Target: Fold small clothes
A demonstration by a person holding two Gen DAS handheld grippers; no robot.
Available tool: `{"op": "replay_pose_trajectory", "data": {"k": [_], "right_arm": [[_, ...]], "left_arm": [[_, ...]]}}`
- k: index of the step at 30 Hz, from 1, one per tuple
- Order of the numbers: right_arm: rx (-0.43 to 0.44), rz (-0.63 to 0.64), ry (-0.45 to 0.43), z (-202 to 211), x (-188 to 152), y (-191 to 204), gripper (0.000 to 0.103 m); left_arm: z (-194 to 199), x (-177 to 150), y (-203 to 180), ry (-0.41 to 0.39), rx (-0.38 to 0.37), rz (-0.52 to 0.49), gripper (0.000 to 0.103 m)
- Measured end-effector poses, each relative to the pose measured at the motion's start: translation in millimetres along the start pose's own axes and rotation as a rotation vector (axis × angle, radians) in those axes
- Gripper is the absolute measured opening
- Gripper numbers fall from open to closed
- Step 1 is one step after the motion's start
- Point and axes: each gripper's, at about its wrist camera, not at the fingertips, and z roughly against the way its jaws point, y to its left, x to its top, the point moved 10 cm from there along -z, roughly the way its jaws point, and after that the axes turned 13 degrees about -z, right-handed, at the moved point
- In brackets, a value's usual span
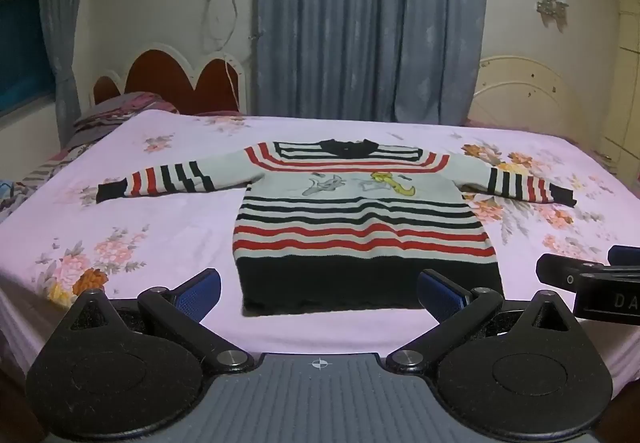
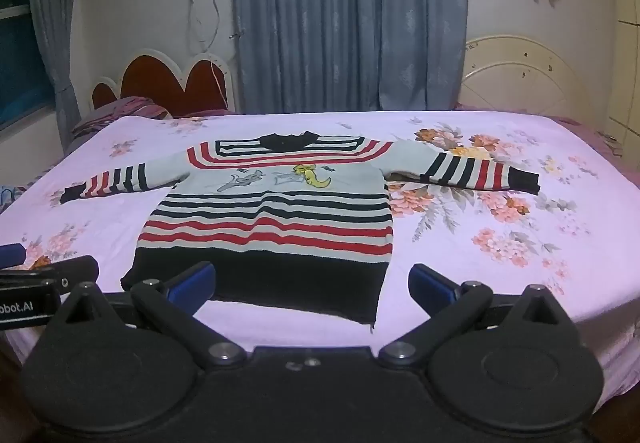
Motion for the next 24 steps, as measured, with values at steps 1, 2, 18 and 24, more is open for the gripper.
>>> {"op": "replay_pose_trajectory", "data": {"k": [1,2,18,24], "right_arm": [[0.000,0.001,-0.001,-0.2,0.6,-0.8,0.102],[0.000,0.001,-0.001,1.0,0.4,4.3,0.102],[0.000,0.006,-0.005,3.1,2.7,6.8,0.102],[0.000,0.004,-0.005,2.6,2.3,6.9,0.102]], "left_arm": [[0.8,0.9,0.6,0.001,0.002,0.003,0.103],[1.0,1.1,0.5,0.001,0.003,0.004,0.103],[2.3,5.6,3.3,-0.004,0.010,0.003,0.103],[1.4,5.8,3.0,-0.001,0.010,0.001,0.103]]}}
